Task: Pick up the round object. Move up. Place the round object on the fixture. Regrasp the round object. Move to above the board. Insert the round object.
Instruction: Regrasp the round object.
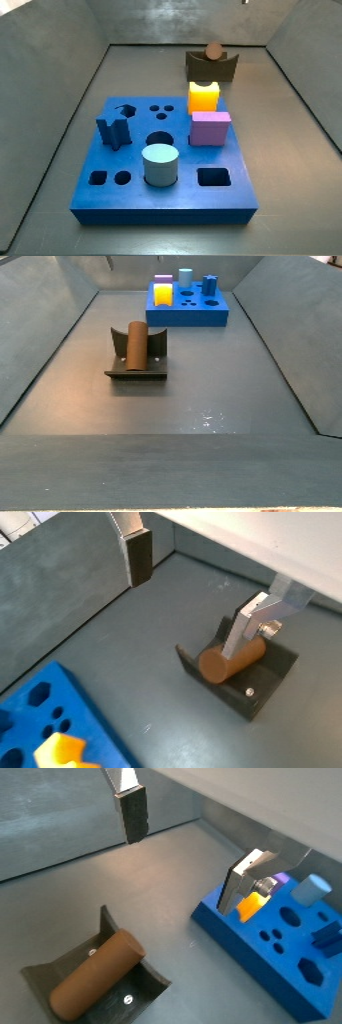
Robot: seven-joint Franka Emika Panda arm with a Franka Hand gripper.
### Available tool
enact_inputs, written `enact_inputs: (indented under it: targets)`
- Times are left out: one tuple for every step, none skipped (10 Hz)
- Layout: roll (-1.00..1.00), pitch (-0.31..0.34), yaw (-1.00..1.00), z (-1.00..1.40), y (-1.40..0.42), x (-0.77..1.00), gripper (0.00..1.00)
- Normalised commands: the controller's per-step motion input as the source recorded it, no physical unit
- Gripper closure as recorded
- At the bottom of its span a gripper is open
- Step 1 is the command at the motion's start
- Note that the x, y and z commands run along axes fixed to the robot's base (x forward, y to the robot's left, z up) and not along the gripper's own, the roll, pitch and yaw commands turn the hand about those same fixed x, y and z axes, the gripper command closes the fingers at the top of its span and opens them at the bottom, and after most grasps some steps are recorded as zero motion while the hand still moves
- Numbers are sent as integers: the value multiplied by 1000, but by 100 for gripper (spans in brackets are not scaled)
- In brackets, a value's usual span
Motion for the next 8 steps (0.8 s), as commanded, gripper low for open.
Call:
enact_inputs:
  targets:
    - [1000,-45,27,6,-25,-32,0]
    - [1000,-51,28,6,-22,-30,0]
    - [1000,-56,28,6,-21,-27,0]
    - [1000,-59,28,6,-22,-25,0]
    - [1000,-65,28,5,-18,-21,0]
    - [1000,-69,28,5,-17,-21,0]
    - [1000,-71,28,2,-22,-24,0]
    - [1000,-73,28,3,-18,-25,0]
